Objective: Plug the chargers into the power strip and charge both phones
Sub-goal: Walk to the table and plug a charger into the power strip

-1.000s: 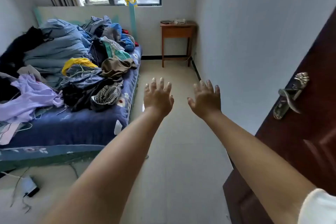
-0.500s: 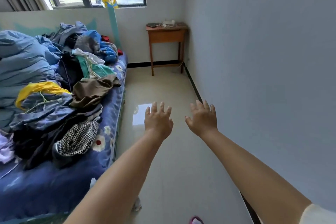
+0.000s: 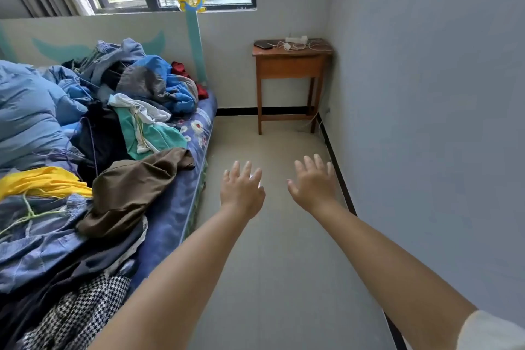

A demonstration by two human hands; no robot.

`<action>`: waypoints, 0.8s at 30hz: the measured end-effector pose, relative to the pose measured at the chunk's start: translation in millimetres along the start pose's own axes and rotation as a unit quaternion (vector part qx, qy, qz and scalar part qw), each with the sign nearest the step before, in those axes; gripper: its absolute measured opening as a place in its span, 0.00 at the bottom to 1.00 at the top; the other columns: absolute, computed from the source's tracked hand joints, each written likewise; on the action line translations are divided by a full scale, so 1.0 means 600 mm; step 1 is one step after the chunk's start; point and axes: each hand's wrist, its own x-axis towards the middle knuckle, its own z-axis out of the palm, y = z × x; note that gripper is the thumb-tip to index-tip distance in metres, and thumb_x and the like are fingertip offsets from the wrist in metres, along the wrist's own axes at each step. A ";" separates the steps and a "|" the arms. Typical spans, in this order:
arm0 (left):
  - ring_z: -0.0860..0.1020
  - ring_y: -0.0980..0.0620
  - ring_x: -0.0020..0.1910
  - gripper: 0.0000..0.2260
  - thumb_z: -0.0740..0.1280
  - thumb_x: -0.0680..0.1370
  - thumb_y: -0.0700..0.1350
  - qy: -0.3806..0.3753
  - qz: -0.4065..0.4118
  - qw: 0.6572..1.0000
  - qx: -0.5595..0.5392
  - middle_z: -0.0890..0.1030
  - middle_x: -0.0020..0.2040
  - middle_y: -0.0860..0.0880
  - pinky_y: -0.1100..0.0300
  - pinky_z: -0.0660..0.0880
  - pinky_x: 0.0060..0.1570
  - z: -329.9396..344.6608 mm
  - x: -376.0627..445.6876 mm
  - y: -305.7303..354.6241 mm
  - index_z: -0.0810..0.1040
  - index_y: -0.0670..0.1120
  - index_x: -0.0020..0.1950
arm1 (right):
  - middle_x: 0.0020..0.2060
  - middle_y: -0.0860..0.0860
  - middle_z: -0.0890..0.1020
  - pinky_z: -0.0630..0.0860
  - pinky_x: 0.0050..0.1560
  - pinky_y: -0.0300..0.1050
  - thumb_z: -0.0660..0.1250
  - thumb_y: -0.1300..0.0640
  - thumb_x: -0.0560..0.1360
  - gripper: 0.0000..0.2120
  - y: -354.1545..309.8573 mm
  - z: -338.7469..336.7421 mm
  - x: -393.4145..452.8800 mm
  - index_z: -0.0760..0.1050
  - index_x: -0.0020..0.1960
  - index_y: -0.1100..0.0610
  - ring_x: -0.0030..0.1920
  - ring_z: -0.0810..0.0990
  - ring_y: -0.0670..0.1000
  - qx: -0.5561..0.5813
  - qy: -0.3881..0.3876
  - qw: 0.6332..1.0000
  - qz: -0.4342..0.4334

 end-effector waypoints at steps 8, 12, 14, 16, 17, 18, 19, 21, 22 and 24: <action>0.48 0.42 0.73 0.21 0.51 0.79 0.50 -0.032 -0.023 0.999 -0.007 0.53 0.75 0.45 0.47 0.50 0.70 0.047 0.365 -0.103 0.53 0.48 0.72 | 0.72 0.58 0.60 0.48 0.71 0.59 0.57 0.49 0.77 0.25 0.011 0.086 0.366 0.57 0.70 0.58 0.73 0.51 0.57 -0.013 -0.019 0.999 0.038; 0.48 0.42 0.73 0.21 0.52 0.79 0.49 -0.037 0.008 0.999 -0.033 0.53 0.75 0.45 0.47 0.49 0.70 0.058 0.543 -0.122 0.54 0.48 0.72 | 0.72 0.58 0.59 0.48 0.71 0.59 0.56 0.49 0.77 0.25 0.043 0.110 0.513 0.57 0.70 0.58 0.73 0.51 0.58 -0.008 -0.029 0.997 0.078; 0.48 0.43 0.73 0.22 0.52 0.79 0.49 -0.033 0.024 0.998 -0.042 0.53 0.75 0.45 0.48 0.48 0.70 0.066 0.631 -0.122 0.53 0.48 0.72 | 0.73 0.58 0.58 0.48 0.71 0.58 0.56 0.49 0.78 0.25 0.067 0.126 0.587 0.56 0.71 0.58 0.73 0.51 0.57 -0.009 -0.031 0.995 0.093; 0.47 0.43 0.74 0.22 0.53 0.79 0.49 -0.028 0.042 0.997 -0.051 0.52 0.75 0.46 0.48 0.48 0.71 0.079 0.720 -0.121 0.53 0.49 0.72 | 0.73 0.58 0.56 0.47 0.72 0.58 0.56 0.48 0.78 0.25 0.094 0.145 0.670 0.56 0.71 0.57 0.73 0.50 0.57 -0.005 -0.034 0.993 0.112; 0.47 0.43 0.74 0.22 0.53 0.79 0.49 -0.024 0.048 0.997 -0.051 0.52 0.75 0.46 0.48 0.48 0.71 0.087 0.765 -0.122 0.53 0.49 0.72 | 0.74 0.58 0.56 0.47 0.72 0.58 0.56 0.48 0.77 0.26 0.106 0.156 0.714 0.56 0.71 0.57 0.73 0.49 0.57 -0.004 -0.035 0.993 0.116; 0.47 0.43 0.74 0.23 0.53 0.79 0.49 -0.021 0.051 0.997 -0.052 0.52 0.75 0.46 0.49 0.48 0.71 0.094 0.811 -0.123 0.53 0.49 0.72 | 0.74 0.58 0.55 0.47 0.72 0.58 0.57 0.48 0.77 0.26 0.117 0.168 0.759 0.56 0.71 0.57 0.73 0.49 0.57 -0.004 -0.036 0.993 0.116; 0.47 0.44 0.74 0.23 0.53 0.78 0.49 -0.019 0.052 0.997 -0.055 0.52 0.75 0.46 0.49 0.48 0.71 0.100 0.857 -0.125 0.53 0.49 0.72 | 0.74 0.58 0.55 0.47 0.72 0.57 0.57 0.48 0.77 0.26 0.130 0.179 0.806 0.56 0.71 0.57 0.73 0.49 0.57 -0.002 -0.034 0.993 0.113; 0.47 0.44 0.74 0.23 0.54 0.78 0.48 -0.012 0.048 0.997 -0.065 0.52 0.75 0.46 0.49 0.48 0.71 0.108 0.954 -0.129 0.53 0.49 0.72 | 0.73 0.58 0.56 0.48 0.71 0.57 0.57 0.48 0.77 0.26 0.154 0.202 0.907 0.57 0.71 0.57 0.73 0.50 0.56 0.003 -0.023 0.994 0.103; 0.48 0.44 0.74 0.23 0.55 0.78 0.49 -0.009 0.045 0.997 -0.068 0.53 0.75 0.46 0.50 0.48 0.70 0.109 1.002 -0.132 0.53 0.49 0.72 | 0.73 0.58 0.57 0.49 0.71 0.56 0.58 0.48 0.76 0.27 0.166 0.212 0.958 0.57 0.71 0.57 0.73 0.51 0.56 0.005 -0.020 0.995 0.096; 0.48 0.44 0.73 0.23 0.55 0.78 0.50 -0.015 0.041 0.997 -0.070 0.53 0.75 0.47 0.50 0.48 0.70 0.109 1.093 -0.140 0.54 0.49 0.72 | 0.73 0.57 0.57 0.50 0.71 0.56 0.58 0.47 0.76 0.26 0.184 0.229 1.056 0.57 0.70 0.57 0.73 0.52 0.55 0.013 -0.025 0.996 0.085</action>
